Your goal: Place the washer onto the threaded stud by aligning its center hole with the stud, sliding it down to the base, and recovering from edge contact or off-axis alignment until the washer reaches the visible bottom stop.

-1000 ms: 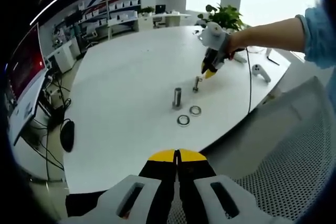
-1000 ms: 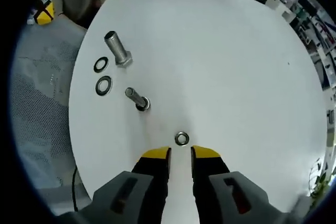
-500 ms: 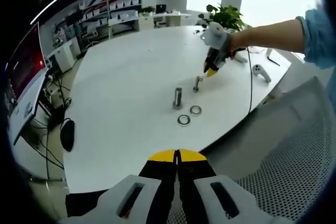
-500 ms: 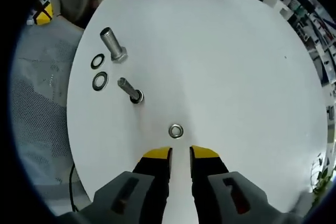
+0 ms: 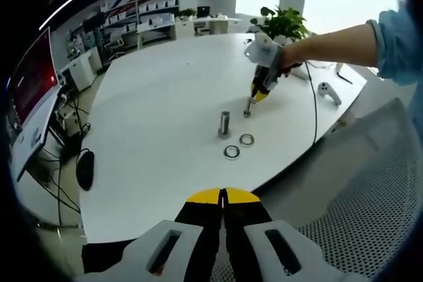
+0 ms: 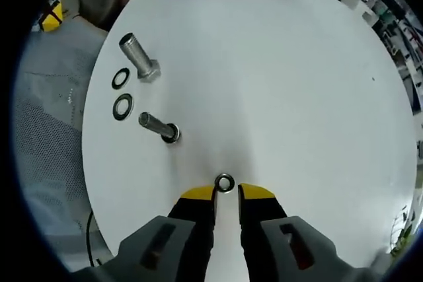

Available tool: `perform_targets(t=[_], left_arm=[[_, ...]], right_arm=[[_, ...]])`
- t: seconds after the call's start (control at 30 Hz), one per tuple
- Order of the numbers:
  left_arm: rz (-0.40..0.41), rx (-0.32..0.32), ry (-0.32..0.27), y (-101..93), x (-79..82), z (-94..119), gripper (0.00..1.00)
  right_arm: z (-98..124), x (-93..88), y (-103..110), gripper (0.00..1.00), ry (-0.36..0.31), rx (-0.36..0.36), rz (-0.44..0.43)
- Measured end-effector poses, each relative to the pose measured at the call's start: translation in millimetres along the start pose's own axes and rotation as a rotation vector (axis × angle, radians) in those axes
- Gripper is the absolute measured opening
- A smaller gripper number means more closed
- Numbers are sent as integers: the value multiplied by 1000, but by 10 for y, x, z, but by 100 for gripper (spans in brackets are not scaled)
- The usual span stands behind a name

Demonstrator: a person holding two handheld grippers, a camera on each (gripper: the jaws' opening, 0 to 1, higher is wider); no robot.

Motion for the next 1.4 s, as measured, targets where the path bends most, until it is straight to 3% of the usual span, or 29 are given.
perform_targets(t=[0.23,0.67,0.7,0.73,0.77,0.97,1.13,1.4], left_arm=[[1,-1,-6,7,9,0,0],[0,0,-1,2,2,-1,0],[0,0,-1,2,3,-1,0],[0,0,-2,3,4,-1,0],[1,0,-3,5,5,0,0],[0,1,-2,7,3,1,0],[2,1,-6,6,10,3,0],[3,1,-5,6,7,4,0]], right_arm=[[-24,42,63,16,-30,59,-84],[-25,-28,8,15,-15,23,-79],[-27,-28,-6,13,-6,3,-66],[-25,-51,-48,4,16,-33,-50],[-27,-60,-35,3,29,-37,-53],[-13,-27,-1,5,12,2,-53],[28,135,-18,8,-57,3,-72],[-55,171,-39,12,-43,10,-60]])
Point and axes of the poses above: the point that each gripper's makers call its tool centre point, and the gripper's own axes: z roughly backward along the fingers, y roughly to its left, x roughly out of its top, the point moved 4 cm from there along z, roughly backward along the fingers
